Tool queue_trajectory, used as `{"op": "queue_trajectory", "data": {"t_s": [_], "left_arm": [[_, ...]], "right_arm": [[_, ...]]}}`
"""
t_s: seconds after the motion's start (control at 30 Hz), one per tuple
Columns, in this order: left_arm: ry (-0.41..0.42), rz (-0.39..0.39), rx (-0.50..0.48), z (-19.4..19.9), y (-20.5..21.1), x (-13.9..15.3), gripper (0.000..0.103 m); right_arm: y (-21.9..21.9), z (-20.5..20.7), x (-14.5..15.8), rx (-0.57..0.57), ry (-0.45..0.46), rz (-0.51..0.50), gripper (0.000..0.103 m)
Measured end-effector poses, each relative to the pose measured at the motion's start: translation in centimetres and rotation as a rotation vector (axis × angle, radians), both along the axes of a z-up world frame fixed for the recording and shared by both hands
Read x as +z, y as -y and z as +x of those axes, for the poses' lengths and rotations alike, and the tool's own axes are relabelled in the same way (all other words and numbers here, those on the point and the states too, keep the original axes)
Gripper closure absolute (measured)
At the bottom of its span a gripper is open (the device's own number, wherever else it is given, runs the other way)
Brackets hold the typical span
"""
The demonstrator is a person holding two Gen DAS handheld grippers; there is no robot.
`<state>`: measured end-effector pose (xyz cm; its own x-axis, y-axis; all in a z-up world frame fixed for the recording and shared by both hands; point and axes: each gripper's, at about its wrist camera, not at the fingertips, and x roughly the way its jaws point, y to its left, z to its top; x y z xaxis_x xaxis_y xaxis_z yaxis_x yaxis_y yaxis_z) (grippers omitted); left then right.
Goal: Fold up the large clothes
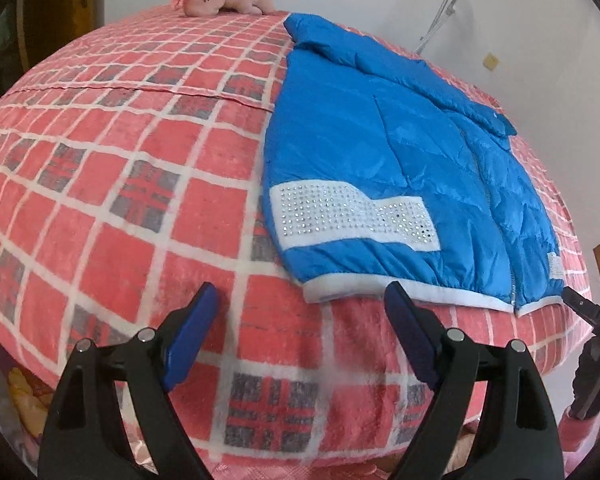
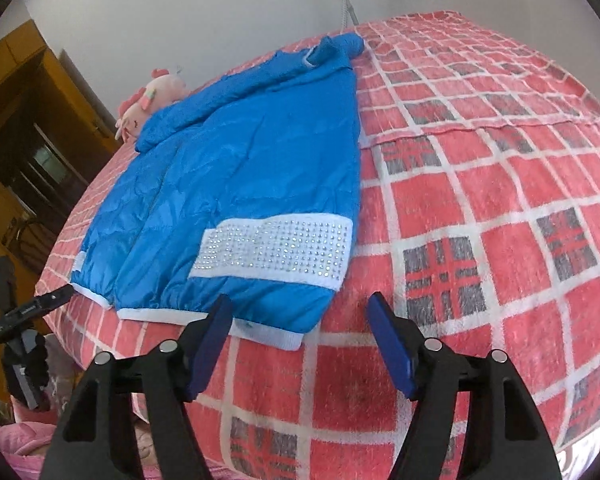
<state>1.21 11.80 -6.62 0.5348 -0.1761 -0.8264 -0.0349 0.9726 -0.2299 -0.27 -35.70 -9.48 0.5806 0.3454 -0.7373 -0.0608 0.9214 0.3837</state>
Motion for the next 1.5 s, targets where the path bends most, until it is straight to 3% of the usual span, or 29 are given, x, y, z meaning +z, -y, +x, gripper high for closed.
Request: {"op": "queue_trajectory", "data": {"t_s": [0.2,0.57,0.83,0.9,1.07,1.13,1.23,1.37,1.5], "left_arm": [[0.006,-0.009,-0.015,0.7,0.7,-0.1,0.020],[0.014,-0.041,-0.083,1.0,2.0,0.0,0.050],[-0.018,-0.147,-0.085,1.7,0.9,-0.2,0.050],[-0.019,-0.142,-0.078,2.0,0.9,-0.3,0.056],[0.007,-0.113,-0.076,2.0,1.3,0.3,0.090],[0.031,-0.098,-0.088,1.6,1.6,0.9,0.094],[0.055,-0.103,-0.098,1.3,1.7,1.6,0.096],[0.078,-0.168,-0.115,1.7,1.3,2.8,0.097],[0.156,-0.227,-0.144,2.3,1.1,5.7,0.097]], "right_arm": [[-0.4,0.3,-0.1,-0.004,-0.015,-0.007,0.044],[-0.7,0.7,-0.5,0.016,-0.030,0.052,0.082],[-0.7,0.8,-0.8,0.023,-0.032,0.074,0.084],[-0.8,0.9,-0.7,0.024,-0.031,0.069,0.084],[-1.0,0.8,-0.4,0.031,-0.015,0.068,0.090],[-1.0,0.8,0.0,0.038,0.000,0.072,0.092],[-0.7,0.8,0.8,0.051,0.025,0.108,0.093],[-0.2,0.9,2.6,0.071,0.071,0.167,0.094],[-0.1,1.8,5.2,0.097,0.130,0.183,0.095]]}}
